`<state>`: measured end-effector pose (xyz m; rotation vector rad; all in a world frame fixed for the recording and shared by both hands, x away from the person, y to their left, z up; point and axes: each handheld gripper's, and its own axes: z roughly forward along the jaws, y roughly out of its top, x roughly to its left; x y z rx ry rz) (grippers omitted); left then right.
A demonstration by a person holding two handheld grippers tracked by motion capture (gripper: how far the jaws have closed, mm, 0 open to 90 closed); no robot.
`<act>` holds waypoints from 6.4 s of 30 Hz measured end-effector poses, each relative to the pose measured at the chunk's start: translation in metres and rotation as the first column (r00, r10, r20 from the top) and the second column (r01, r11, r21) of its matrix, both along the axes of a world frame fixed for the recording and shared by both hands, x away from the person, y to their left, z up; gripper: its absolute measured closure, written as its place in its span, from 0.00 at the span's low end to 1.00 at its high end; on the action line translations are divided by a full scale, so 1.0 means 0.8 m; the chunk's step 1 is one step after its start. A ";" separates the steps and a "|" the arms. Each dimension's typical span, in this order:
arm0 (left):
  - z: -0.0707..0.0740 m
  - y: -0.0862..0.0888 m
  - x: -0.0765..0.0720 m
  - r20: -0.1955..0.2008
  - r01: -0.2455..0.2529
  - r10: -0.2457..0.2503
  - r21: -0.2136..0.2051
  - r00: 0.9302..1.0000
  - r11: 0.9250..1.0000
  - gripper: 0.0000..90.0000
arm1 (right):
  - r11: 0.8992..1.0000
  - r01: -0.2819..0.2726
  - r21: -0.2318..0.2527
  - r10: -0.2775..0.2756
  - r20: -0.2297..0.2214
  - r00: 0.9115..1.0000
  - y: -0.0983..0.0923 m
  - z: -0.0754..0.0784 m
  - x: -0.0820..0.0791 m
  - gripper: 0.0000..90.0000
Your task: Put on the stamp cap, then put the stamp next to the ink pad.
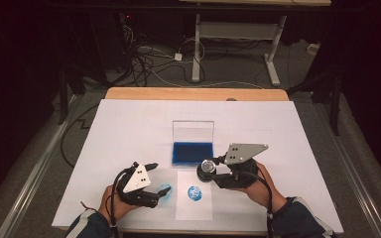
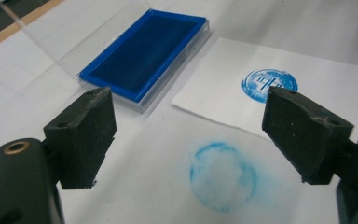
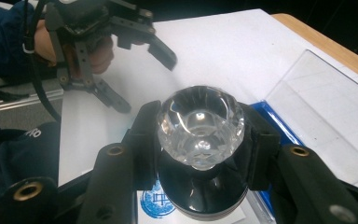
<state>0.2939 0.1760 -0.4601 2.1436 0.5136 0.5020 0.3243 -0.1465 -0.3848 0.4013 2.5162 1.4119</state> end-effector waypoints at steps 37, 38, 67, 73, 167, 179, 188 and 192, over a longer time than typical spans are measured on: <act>-0.019 0.078 -0.024 -0.017 -0.143 0.143 0.001 0.990 0.990 0.18 | 0.989 0.142 -0.034 -0.142 0.005 0.990 -0.052 -0.003 0.015 0.63; -0.020 0.079 -0.024 -0.018 -0.143 0.143 -0.002 0.990 0.990 0.18 | 0.988 0.148 -0.038 -0.148 0.010 0.989 -0.052 -0.003 0.016 0.63; -0.023 0.073 -0.028 -0.010 -0.146 0.146 0.024 0.989 0.989 0.19 | 0.954 0.258 -0.154 -0.264 -0.019 0.964 -0.047 -0.035 0.096 0.63; -0.024 0.070 -0.029 -0.015 -0.144 0.144 0.033 0.989 0.989 0.19 | 0.939 0.298 -0.170 -0.307 -0.024 0.951 -0.050 -0.044 0.109 0.63; -0.026 0.067 -0.026 -0.035 -0.125 0.127 0.044 0.991 0.991 0.19 | 0.925 0.379 -0.016 -0.367 0.210 0.906 -0.051 -0.016 0.056 0.18; -0.027 0.066 -0.022 -0.042 -0.128 0.130 0.042 0.991 0.991 0.19 | 0.937 0.348 -0.009 -0.333 0.273 0.903 -0.067 -0.017 0.027 0.19; -0.027 0.065 -0.020 -0.044 -0.128 0.129 0.040 0.991 0.991 0.19 | 0.939 0.342 -0.011 -0.324 0.301 0.897 -0.084 -0.030 0.010 0.20; -0.026 0.064 -0.018 -0.040 -0.124 0.126 0.038 0.991 0.992 0.19 | 0.941 0.339 0.009 -0.327 0.287 0.900 -0.093 -0.036 0.000 0.20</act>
